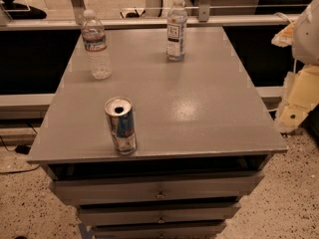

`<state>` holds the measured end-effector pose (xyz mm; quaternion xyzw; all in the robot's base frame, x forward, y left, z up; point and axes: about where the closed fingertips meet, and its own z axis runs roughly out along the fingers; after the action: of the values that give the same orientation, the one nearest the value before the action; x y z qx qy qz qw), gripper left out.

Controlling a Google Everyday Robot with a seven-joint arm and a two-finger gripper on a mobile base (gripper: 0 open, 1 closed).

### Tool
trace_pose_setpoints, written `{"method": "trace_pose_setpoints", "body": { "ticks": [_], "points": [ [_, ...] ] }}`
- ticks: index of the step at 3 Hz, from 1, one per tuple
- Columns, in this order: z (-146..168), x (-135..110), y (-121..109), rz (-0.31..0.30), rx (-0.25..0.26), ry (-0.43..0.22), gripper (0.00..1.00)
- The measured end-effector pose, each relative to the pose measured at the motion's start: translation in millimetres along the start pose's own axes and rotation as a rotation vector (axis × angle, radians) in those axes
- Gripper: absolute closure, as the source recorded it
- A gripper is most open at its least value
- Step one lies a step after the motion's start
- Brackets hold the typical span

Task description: Pick water bottle

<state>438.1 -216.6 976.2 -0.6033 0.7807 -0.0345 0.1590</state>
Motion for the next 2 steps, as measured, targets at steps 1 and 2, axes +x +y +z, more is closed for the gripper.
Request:
{"method": "trace_pose_setpoints", "body": {
  "ticks": [1,2],
  "points": [
    [0.0,0.0,0.0,0.000,0.000,0.000,0.00],
    [9.9,-10.5,1.8,0.029,-0.039,-0.087,0.00]
  ]
}}
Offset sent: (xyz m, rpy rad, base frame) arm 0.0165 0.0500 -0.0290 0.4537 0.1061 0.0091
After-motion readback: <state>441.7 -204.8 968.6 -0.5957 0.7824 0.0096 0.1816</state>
